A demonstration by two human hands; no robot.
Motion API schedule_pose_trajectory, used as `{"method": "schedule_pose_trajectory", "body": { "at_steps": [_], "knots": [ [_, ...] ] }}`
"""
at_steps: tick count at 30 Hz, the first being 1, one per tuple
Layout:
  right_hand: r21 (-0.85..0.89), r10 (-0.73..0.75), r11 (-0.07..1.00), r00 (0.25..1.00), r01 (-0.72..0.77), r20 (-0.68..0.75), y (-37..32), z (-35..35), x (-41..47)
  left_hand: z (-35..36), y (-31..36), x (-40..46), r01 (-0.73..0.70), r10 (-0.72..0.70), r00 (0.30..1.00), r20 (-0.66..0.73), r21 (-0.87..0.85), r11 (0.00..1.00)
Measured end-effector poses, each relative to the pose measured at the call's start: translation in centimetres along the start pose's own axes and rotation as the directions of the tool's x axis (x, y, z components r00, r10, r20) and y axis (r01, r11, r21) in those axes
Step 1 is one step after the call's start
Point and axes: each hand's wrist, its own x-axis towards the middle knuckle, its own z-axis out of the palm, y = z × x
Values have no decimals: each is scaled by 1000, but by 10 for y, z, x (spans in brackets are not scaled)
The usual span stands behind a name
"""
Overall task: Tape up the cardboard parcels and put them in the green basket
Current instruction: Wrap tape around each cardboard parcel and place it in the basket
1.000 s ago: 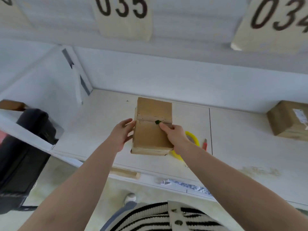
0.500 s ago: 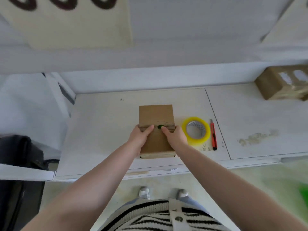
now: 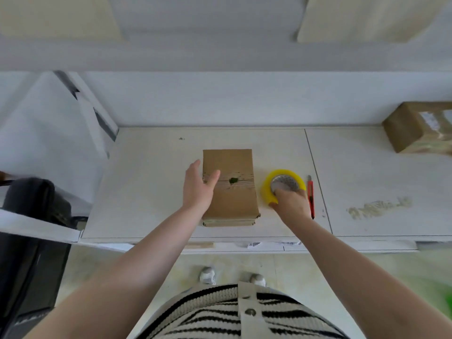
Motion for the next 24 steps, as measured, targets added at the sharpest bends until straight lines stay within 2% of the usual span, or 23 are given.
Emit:
{"method": "schedule_pose_trajectory", "body": {
  "at_steps": [4,6,8,10,13,20,24],
  "knots": [
    [247,3,969,993,26,-116,2,-46,6,4,24,-10,-181,181,983,-11,-39,983],
    [409,-90,901,984,145,-151,1,-77,4,8,40,-13,-267,267,964,4,-58,962],
    [474,-272,816,944,329,-188,-4,-104,-4,10,57,-15,-313,317,948,34,-93,945],
    [495,-428,733,882,466,-196,-15,-123,-13,7,69,-15,-314,333,939,83,-186,931],
    [535,-486,676,852,508,-194,-27,-135,-21,-7,77,-15,-261,315,939,135,-314,913],
    [491,-571,680,813,545,-112,-33,-136,-26,-34,72,-17,-255,301,945,130,-285,924],
    [465,-558,703,823,538,-110,-44,-136,-28,-37,68,-22,-347,351,936,24,-101,932]
  ]
}}
